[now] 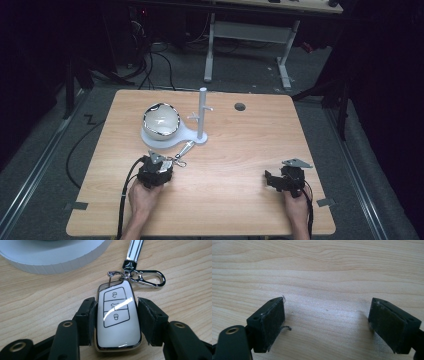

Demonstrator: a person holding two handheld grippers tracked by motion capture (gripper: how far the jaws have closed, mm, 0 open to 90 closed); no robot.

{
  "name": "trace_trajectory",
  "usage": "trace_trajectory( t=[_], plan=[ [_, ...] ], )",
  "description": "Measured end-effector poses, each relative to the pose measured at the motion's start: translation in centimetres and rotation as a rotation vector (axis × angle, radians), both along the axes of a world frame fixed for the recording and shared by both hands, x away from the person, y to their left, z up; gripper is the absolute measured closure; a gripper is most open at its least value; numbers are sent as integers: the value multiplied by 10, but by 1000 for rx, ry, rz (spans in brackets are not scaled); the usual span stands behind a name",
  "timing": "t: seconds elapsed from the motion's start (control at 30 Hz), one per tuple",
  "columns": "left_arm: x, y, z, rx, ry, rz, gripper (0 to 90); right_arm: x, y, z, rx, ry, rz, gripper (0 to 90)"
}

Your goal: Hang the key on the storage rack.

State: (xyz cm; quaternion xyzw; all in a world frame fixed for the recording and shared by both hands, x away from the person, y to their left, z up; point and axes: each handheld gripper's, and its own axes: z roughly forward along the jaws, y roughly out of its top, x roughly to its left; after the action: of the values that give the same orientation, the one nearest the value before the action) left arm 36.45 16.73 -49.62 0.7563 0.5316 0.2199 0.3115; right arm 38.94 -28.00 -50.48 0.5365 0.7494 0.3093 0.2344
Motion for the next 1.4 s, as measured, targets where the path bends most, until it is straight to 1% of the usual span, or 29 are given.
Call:
trace_trajectory(
  t=[0.07, 0.1, 0.17, 0.27, 0.3, 0.33, 0.37, 0.4, 0.47, 0.5, 0.53, 0.63, 0.67, 0.7, 0.8, 0.83, 0.87, 0.9, 0.93, 1.0, 1.07, 1.1, 1.13, 1.2, 1.23, 1.3, 1.33, 1.37, 1.4],
  plan=[
    [-1, 1, 2, -9, -8, 1, 503, 0, 0, 0, 0, 0, 0, 140],
    [-2, 2, 4, -22, -18, 2, 503, 0, 0, 0, 0, 1, 0, 140],
    [-5, 7, 10, -63, -44, 2, 504, 0, 0, 0, 0, 1, 0, 139],
    [-7, 8, 14, -64, -49, -4, 505, 0, 0, 0, 0, 1, 1, 139],
    [-9, 10, 21, -86, -73, -9, 505, 0, 0, 0, 0, 0, 0, 140],
    [-9, 10, 21, -86, -73, -9, 505, 0, 0, 0, 0, 1, 0, 139],
    [-11, 10, 29, -101, -100, -16, 505, 0, 0, 0, 0, 0, 0, 139],
    [-12, 10, 33, -106, -111, -20, 505, 0, 0, 0, 0, 1, 0, 139],
    [-12, 10, 40, -116, -123, -29, 505, 0, 0, 0, 0, 1, 0, 140],
    [-12, 10, 40, -116, -123, -29, 505, 0, 0, 0, 0, 1, 0, 140],
    [-11, 11, 46, -129, -134, -38, 505, 0, 0, 0, 0, 1, 0, 139],
    [-9, 11, 51, -136, -139, -43, 505, 0, 0, 0, 0, 1, 1, 139],
    [-7, 11, 55, -138, -148, -49, 505, 0, 0, 0, 0, 0, 0, 139],
    [-6, 11, 60, -156, -152, -57, 506, 0, 0, 0, 0, 0, 0, 139],
    [-4, 9, 67, -162, -168, -69, 506, 0, 0, 0, 0, 1, 0, 139],
    [-3, 8, 74, -173, -180, -80, 506, 0, 0, 0, 0, 0, 0, 139],
    [-3, 8, 74, -173, -180, -80, 506, 0, 0, 0, 0, 0, 0, 139],
    [-1, 7, 81, -182, -193, -93, 506, 0, 0, 0, 0, 0, 0, 140],
    [-1, 7, 81, -182, -193, -93, 506, 0, 0, 0, 0, 0, 0, 140],
    [4, 6, 92, -192, -207, -107, 506, 0, 0, 0, 0, 0, 0, 139],
    [7, 6, 96, -204, -213, -109, 506, 0, 0, 0, 1, 1, 0, 139],
    [7, 6, 96, -204, -213, -109, 506, 0, 0, 0, 0, 0, 0, 139],
    [10, 6, 101, -223, -224, -110, 506, 0, 0, 0, 0, 1, 0, 140],
    [13, 6, 106, -239, -230, -109, 506, 0, 0, 0, 0, 0, 0, 140],
    [13, 6, 106, -239, -230, -109, 506, 0, 0, 0, 0, 0, 0, 140],
    [19, 6, 111, -252, -241, -106, 506, 0, 0, 0, 0, 1, 1, 140],
    [19, 6, 111, -252, -241, -106, 506, 0, 0, 0, 0, 0, 0, 140],
    [23, 7, 115, -263, -246, -103, 506, 0, 0, 0, 0, 0, 0, 140],
    [23, 7, 115, -263, -246, -103, 506, 0, 0, 0, 0, 0, 0, 140]
  ],
)
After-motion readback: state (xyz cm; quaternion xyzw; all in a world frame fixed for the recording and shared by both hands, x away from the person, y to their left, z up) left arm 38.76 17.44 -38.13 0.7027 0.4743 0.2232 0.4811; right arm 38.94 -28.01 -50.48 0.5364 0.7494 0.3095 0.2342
